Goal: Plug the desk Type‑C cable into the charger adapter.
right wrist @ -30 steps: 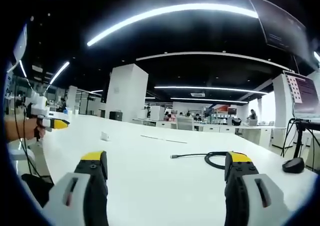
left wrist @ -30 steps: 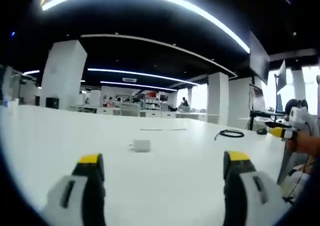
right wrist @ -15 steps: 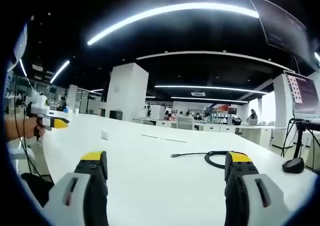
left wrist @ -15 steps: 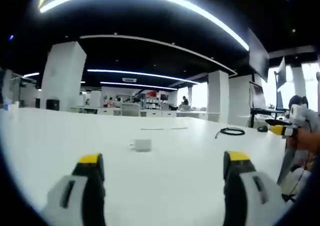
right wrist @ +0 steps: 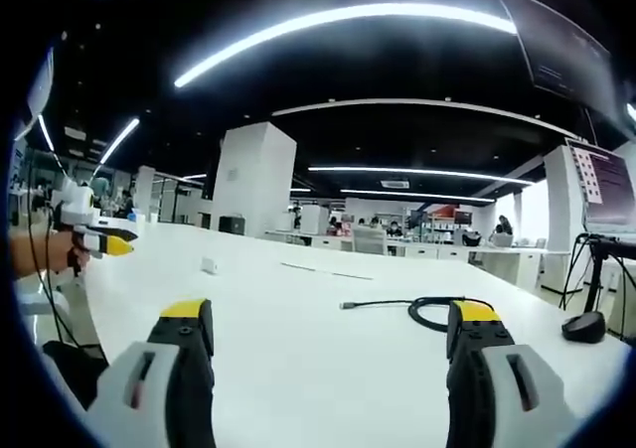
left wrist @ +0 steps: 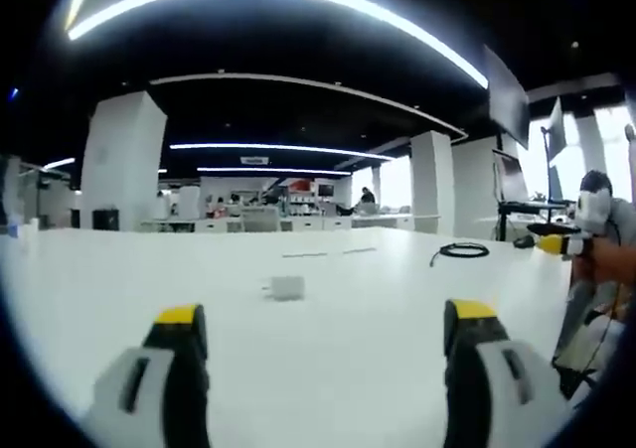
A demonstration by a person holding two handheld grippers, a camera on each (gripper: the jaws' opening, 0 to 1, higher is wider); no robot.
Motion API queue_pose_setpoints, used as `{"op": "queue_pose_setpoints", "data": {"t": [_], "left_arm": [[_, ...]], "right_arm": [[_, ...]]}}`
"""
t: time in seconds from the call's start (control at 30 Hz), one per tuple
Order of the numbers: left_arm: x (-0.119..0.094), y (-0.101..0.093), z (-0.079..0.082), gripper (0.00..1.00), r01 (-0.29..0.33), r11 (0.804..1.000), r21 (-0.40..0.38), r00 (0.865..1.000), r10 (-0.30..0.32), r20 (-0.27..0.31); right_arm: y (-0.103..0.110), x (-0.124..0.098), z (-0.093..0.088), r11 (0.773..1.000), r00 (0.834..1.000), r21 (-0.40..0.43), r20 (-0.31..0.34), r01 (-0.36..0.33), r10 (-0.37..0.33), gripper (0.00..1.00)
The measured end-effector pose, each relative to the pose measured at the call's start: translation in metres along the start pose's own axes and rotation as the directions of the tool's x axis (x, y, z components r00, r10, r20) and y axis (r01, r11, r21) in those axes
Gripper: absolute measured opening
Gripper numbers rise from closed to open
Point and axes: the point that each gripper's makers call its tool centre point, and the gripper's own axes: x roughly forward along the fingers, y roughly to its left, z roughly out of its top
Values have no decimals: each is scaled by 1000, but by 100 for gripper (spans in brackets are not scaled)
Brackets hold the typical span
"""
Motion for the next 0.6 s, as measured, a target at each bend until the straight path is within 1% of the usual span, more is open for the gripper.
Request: {"op": "queue_pose_setpoints", "data": {"t": [0.1, 0.17, 0.23, 0.37, 0.6], "left_arm": [[-1, -2, 3, 100, 6, 1000, 15, 1000, -6, 14], [-1, -2, 4, 100, 8, 1000, 19, 1000, -8, 12], [-2, -4, 6, 100, 19, 999, 28, 1000, -19, 24], [-3, -5, 9, 100, 21, 999, 33, 999, -22, 41], [-4, -4, 6, 100, 20, 999, 33, 999, -21, 37]], "right_arm": [[0, 1, -1, 1000, 1000, 1, -2, -1, 1, 99], [1, 1, -1, 1000, 1000, 3, -2, -2, 2, 99], [1, 1, -1, 1000, 1000, 2, -4, -3, 3, 99], [2, 1, -1, 1000, 1000, -4, -2, -5, 5, 99], [3, 0, 0, 1000, 1000, -10, -5, -3, 3, 99]]}}
